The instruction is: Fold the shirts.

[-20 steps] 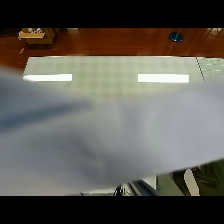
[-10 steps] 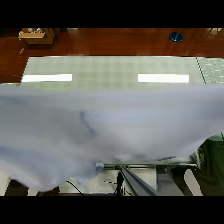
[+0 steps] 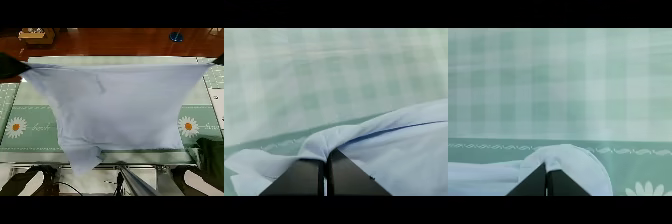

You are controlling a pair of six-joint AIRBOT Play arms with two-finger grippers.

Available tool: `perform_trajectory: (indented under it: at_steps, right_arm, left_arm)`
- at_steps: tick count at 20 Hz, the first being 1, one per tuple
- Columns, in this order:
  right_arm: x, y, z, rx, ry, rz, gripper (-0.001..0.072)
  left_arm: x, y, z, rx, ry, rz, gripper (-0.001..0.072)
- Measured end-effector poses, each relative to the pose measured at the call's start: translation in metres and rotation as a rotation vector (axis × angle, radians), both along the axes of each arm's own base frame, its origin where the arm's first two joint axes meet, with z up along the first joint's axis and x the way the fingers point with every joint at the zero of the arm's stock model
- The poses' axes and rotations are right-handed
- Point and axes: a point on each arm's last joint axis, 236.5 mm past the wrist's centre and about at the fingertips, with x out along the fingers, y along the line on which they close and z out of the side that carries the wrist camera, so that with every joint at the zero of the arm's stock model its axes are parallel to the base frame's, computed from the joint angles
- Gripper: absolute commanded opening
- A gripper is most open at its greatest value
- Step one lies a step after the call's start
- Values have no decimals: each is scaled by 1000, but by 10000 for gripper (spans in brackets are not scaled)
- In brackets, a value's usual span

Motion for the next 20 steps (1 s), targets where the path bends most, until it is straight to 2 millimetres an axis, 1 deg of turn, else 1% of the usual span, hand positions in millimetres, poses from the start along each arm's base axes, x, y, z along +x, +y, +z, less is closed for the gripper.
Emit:
perform_trajectory:
  at_steps: [3, 6, 8, 11, 15, 18, 20]
  right_arm:
    - [53, 3, -40, 1, -5, 1, 21]
    - [97, 1, -75, 7, -29, -25, 22]
    - [118, -1, -99, 14, -27, -42, 22]
    - [137, -5, -138, 22, 4, -59, 22]
    - [153, -8, -179, 31, 38, -79, 22]
    - [154, -7, -202, 45, 80, -79, 22]
    - [150, -5, -208, 51, 105, -72, 22]
  left_arm:
    - [50, 0, -49, -17, 52, 9, 30]
    - [87, 3, -94, -27, 96, 38, 30]
    - [107, 5, -121, -32, 113, 62, 30]
    - [134, 5, -151, -35, 110, 100, 30]
    - [162, 9, -179, -31, 79, 154, 31]
    - [170, 9, -202, -25, 97, 169, 31]
    - [170, 8, -210, -24, 112, 167, 30]
